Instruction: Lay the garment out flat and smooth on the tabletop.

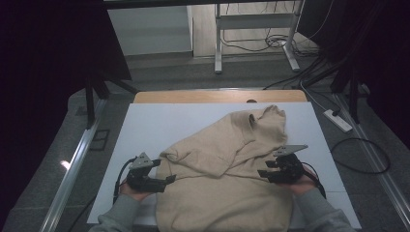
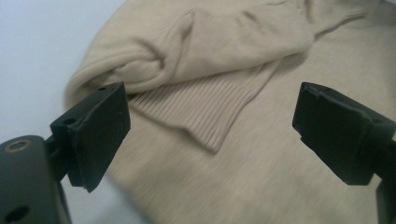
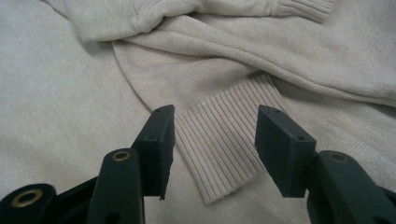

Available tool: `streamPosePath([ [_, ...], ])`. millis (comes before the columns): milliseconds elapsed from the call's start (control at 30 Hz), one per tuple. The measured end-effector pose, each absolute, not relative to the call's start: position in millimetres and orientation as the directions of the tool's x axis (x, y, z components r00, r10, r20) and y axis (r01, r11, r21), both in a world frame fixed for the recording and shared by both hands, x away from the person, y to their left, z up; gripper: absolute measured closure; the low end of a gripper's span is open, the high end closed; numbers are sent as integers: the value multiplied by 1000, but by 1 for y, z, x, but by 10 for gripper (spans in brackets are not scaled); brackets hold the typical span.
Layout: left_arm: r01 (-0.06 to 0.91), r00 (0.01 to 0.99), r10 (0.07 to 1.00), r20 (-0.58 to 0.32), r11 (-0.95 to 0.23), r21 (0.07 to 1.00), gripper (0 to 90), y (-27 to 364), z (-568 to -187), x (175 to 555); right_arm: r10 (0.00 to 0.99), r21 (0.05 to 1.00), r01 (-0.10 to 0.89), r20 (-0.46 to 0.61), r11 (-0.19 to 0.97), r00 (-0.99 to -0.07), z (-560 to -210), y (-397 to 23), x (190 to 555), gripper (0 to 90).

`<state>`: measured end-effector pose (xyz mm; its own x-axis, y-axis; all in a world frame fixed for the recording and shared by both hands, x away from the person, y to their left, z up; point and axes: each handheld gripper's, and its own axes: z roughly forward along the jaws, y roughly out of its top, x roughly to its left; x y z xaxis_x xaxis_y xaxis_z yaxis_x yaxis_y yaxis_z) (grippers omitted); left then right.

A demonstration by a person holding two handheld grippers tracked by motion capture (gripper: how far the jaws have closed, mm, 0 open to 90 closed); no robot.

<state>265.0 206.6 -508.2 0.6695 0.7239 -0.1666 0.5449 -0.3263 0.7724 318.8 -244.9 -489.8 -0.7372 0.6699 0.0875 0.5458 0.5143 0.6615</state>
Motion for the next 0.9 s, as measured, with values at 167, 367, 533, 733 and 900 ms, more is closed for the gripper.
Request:
streamPosePath([
  [167,526,705,694,-145,-374,764,116,179,-500,275,665,666,541,88,515,-742,-490,-245,318,471],
  [367,503,743,658,-122,-428,751,121,138,-493,293,654,664,539,98,518,-750,-492,-244,314,463],
  [533,491,765,634,-111,-462,739,129,108,-492,308,660,669,542,103,508,-744,-492,-248,314,460],
  [733,489,783,613,-108,-498,716,132,79,-490,323,672,670,552,107,496,-733,-493,-251,315,459],
  [900,475,802,591,-87,-544,691,138,50,-490,335,669,667,551,106,501,-736,-493,-250,315,456],
])
